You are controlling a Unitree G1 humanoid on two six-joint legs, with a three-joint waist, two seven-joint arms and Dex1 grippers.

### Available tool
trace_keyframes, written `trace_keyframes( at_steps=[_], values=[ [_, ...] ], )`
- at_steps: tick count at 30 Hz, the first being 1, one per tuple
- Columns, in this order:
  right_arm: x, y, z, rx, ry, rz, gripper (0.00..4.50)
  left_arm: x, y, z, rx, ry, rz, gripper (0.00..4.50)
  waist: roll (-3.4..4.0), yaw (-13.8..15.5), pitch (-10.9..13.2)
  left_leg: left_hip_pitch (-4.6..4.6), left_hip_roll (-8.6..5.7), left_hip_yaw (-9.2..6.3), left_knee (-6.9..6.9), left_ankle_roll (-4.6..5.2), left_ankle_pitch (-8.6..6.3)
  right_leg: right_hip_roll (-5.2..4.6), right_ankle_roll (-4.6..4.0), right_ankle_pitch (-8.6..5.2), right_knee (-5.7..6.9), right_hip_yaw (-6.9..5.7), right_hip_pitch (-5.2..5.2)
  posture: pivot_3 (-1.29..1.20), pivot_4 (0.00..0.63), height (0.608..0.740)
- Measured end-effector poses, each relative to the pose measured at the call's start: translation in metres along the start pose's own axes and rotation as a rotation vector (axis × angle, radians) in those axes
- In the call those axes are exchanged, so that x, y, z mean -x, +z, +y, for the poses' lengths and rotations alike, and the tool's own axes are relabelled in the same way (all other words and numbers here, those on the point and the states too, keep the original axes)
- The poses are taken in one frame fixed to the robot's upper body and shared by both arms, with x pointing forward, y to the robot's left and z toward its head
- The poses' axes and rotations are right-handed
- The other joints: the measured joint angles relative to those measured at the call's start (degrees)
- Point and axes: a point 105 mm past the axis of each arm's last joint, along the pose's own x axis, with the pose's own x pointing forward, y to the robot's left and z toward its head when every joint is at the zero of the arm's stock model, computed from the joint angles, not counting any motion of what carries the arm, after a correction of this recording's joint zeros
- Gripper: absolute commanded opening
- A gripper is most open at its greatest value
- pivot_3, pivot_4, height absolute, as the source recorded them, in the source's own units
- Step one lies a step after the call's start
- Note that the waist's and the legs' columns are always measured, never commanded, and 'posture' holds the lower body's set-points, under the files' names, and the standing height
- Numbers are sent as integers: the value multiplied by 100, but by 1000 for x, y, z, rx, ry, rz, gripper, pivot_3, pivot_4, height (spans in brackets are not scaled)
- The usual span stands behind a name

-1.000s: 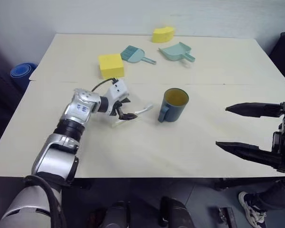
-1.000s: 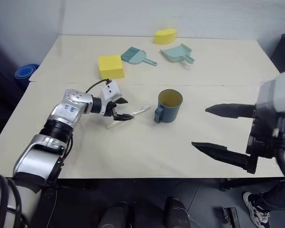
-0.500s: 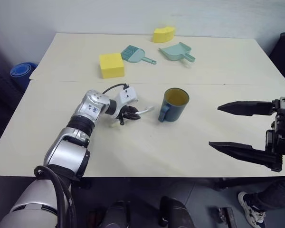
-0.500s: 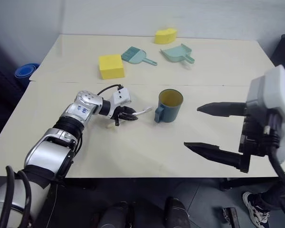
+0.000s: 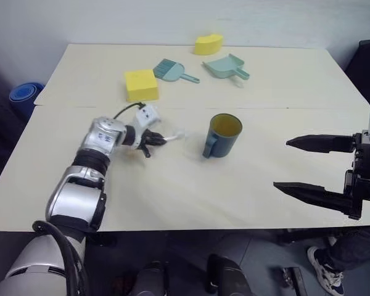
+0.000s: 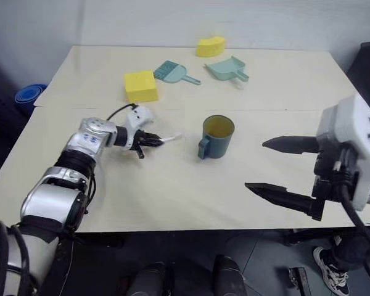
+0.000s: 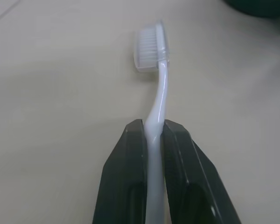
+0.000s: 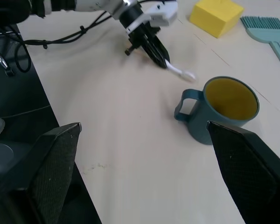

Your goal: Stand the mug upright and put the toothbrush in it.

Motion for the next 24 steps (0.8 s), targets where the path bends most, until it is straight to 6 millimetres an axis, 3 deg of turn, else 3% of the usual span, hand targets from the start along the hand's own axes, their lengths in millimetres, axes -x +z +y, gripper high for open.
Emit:
trace_keyframes(
  at_steps=[3, 5, 8, 10, 14, 20, 24],
  values=[
    [1, 0, -2, -3, -18, -12, 4500, 11, 34, 14, 131, 63, -228, 188, -3, 44, 1, -66, 3, -38, 52, 2, -3, -2, 5, 3, 8, -32, -20, 0, 150, 740],
    [1, 2, -4, -20, -41, -41, 4500, 18, 85, 13, 252, 37, -500, 188, -5, 124, 3, -81, -3, -47, 68, 6, -6, -9, 18, 11, 8, -40, -22, 0, 150, 740],
    [3, 9, -9, -39, -77, -93, 4500, 28, 159, -5, 330, -57, -799, 188, -5, 193, 3, -81, -12, -64, 78, 14, -10, -14, 25, 16, -1, -55, -2, 0, 150, 740],
    [5, 14, -14, -57, -104, -129, 4500, 26, 183, -24, 341, -138, -896, 188, -5, 172, 3, -64, -12, -61, 70, 15, -11, -14, 25, 16, -9, -58, 13, 0, 150, 740],
    [9, 20, -16, -87, -122, -167, 4500, -3, 197, -73, 406, -323, -939, 188, -5, 161, 3, -64, -12, -59, 69, 14, -11, -12, 25, 16, -12, -64, 15, 0, 150, 740],
    [16, 17, -24, -99, -226, -144, 4500, -28, 186, -106, 415, -407, -909, 188, -4, 120, 3, -55, -10, -44, 59, 14, -11, -11, 22, 16, -14, -56, 9, 0, 150, 740],
    [20, 15, -17, -101, -241, -123, 4500, -35, 189, -122, 354, -422, -932, 188, -4, 170, 3, -59, -11, -40, 60, 16, -12, -11, 21, 17, -23, -52, 10, 0, 150, 740]
  ],
)
